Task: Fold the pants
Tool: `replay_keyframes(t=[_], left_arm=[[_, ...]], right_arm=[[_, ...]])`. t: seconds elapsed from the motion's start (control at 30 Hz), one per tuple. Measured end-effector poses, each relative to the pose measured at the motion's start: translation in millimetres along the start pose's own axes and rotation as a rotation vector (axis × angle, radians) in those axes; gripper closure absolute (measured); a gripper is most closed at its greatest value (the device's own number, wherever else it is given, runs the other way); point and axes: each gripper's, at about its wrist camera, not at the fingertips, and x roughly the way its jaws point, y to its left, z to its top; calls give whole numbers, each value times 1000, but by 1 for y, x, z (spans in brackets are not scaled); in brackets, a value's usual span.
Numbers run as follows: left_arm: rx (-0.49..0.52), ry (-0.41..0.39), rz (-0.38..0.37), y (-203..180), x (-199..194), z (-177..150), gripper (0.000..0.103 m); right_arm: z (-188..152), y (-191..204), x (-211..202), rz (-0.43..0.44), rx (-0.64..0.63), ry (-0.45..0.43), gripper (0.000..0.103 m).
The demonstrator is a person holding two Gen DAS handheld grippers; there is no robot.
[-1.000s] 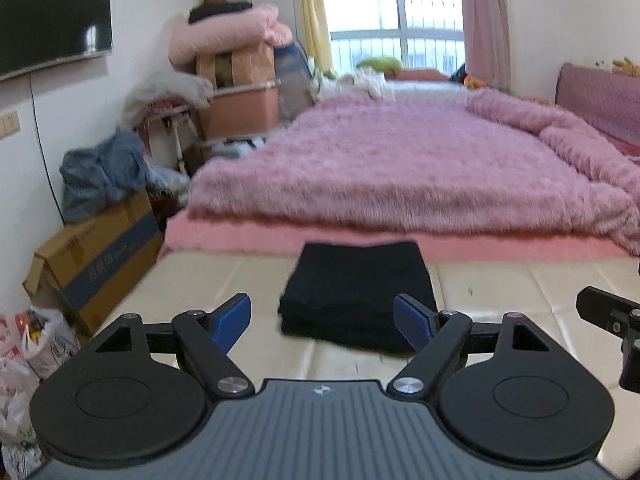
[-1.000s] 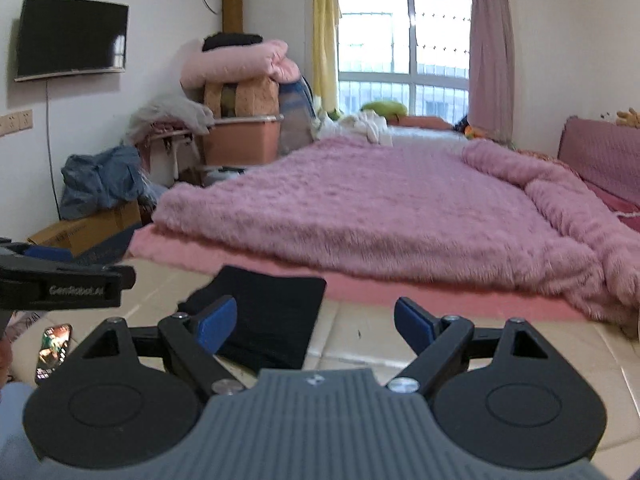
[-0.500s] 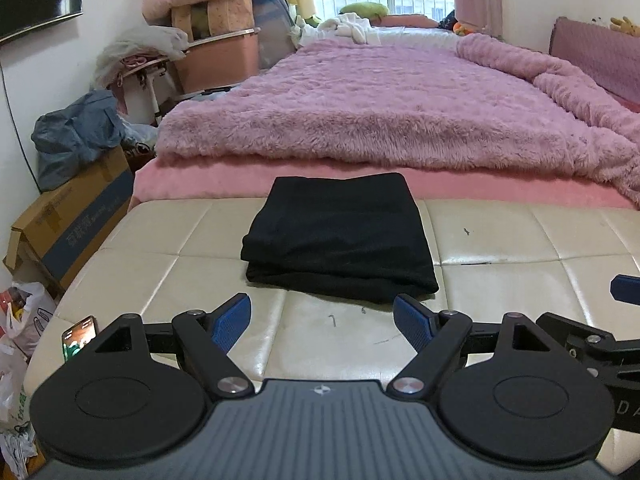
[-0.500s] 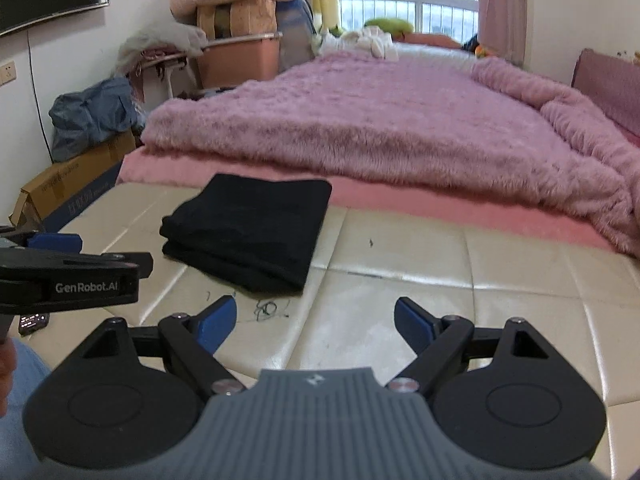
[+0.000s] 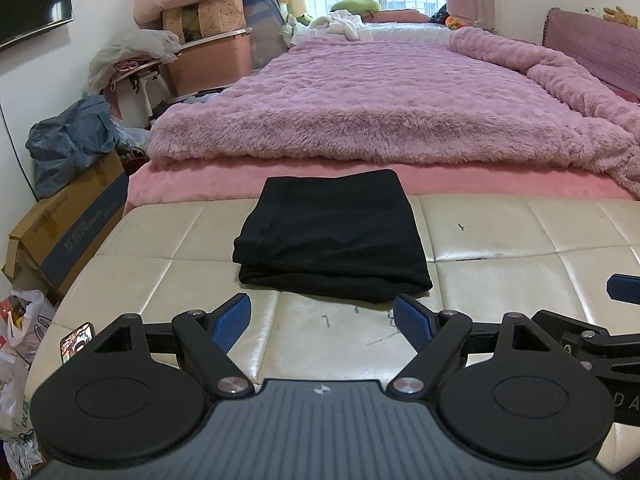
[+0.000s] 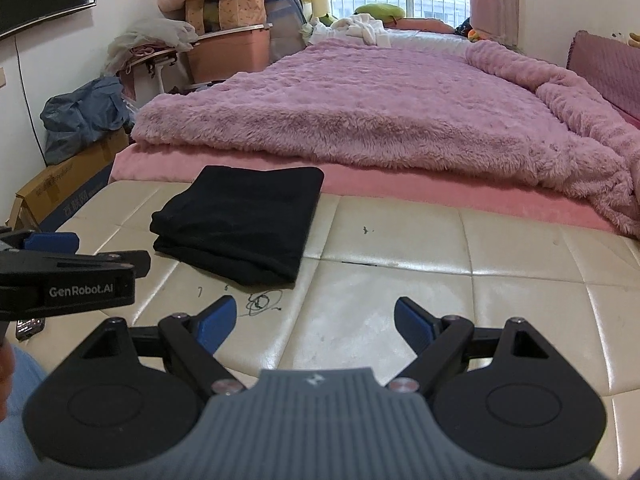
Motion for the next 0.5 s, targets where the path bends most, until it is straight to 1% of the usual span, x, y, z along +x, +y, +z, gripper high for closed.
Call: replay_keyframes(t=[0.5], left_arm=[[-3,-9,1,-1,-6,1,8]], right_arm=[[-2,0,-9,2,3,-16,21]])
